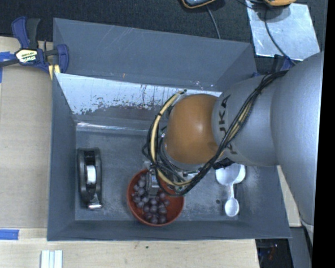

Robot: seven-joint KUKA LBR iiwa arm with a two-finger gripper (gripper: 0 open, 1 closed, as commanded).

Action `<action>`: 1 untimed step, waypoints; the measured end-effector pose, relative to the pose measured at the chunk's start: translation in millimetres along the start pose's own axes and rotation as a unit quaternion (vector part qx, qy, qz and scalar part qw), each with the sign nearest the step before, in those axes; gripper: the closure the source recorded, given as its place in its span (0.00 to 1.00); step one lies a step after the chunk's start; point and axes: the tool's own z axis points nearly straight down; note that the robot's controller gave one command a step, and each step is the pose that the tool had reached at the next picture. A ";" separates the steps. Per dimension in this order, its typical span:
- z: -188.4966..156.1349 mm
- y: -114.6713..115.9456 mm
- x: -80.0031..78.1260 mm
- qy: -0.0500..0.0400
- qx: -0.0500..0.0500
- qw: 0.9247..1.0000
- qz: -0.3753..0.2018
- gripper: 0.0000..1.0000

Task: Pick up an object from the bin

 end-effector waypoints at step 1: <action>-6.6 -0.5 -0.2 -0.001 0.000 1.000 0.000 1.00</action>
Offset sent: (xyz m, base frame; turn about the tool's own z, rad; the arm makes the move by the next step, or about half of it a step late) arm 0.0001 -0.0004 0.0341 0.0005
